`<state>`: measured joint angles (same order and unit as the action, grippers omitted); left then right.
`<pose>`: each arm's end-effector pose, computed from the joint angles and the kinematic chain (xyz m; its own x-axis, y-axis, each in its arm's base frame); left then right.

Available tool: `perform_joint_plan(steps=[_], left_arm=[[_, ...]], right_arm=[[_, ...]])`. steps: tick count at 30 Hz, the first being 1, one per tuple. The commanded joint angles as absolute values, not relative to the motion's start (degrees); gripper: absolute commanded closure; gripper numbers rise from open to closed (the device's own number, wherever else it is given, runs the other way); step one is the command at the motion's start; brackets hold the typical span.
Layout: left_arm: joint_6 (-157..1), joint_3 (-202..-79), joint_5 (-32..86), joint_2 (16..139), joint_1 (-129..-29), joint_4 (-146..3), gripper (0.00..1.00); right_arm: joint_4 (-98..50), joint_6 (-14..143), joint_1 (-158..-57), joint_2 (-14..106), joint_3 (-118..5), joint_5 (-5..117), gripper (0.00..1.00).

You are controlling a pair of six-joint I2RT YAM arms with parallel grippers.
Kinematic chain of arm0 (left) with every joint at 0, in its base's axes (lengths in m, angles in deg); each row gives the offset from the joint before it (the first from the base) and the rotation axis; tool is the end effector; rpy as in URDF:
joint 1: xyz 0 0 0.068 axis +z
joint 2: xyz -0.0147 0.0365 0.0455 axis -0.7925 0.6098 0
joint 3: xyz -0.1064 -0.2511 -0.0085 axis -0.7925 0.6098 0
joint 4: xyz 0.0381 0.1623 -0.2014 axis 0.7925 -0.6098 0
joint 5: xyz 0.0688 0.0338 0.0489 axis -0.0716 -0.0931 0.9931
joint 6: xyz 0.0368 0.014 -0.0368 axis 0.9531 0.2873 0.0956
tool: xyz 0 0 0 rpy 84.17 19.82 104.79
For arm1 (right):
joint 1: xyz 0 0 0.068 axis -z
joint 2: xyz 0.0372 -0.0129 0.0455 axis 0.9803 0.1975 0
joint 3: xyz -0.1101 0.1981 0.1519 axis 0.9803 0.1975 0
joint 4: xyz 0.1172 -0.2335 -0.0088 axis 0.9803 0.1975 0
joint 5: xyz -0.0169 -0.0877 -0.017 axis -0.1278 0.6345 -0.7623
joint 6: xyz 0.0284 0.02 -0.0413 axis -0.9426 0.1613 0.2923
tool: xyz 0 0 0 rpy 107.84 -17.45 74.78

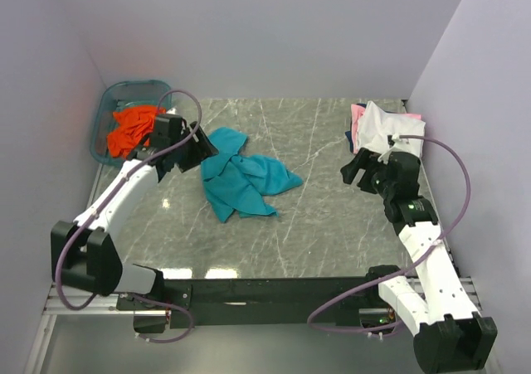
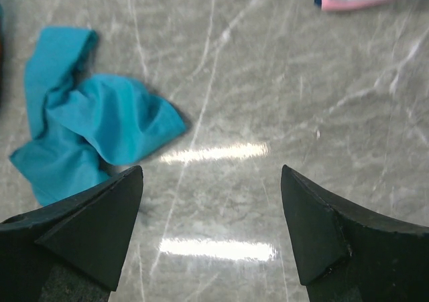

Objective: Fold and stack the t-shirts
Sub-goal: Move the tshirt to the center of the board

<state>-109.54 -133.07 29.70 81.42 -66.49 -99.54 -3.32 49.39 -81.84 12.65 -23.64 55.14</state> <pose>0.2967 -0.0780 0.2953 -0.6803 -0.5340 -0.5020 -0.2093 0.7979 -0.5652 0.1893 0.0157 0.3005 -0.4739 0.3406 -0.8120 -0.0058 0.9210 0.3896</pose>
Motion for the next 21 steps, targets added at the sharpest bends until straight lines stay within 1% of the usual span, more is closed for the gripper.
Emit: perform_joint_plan(steps=[1, 9, 13, 21], left_arm=[[-106.3, -130.1, 30.4, 74.9, -67.9, -99.1, 0.27], [-108.5, -120.4, 29.5, 74.1, -71.1, -99.0, 0.34], [-109.8, -121.1, 30.4, 77.6, -71.1, -99.2, 0.4], [-109.2, -124.1, 32.9, 85.0, -71.1, -99.8, 0.41]], right_arm=[[-3.7, 49.9, -82.1, 14.1, -21.3, 53.8, 0.11], [-3.4, 50.8, -85.3, 18.5, -20.3, 53.0, 0.11], [-2.6, 51.7, -87.3, 21.3, -21.1, 52.9, 0.11], [-2.3, 52.2, -92.0, 29.9, -24.7, 53.3, 0.11]])
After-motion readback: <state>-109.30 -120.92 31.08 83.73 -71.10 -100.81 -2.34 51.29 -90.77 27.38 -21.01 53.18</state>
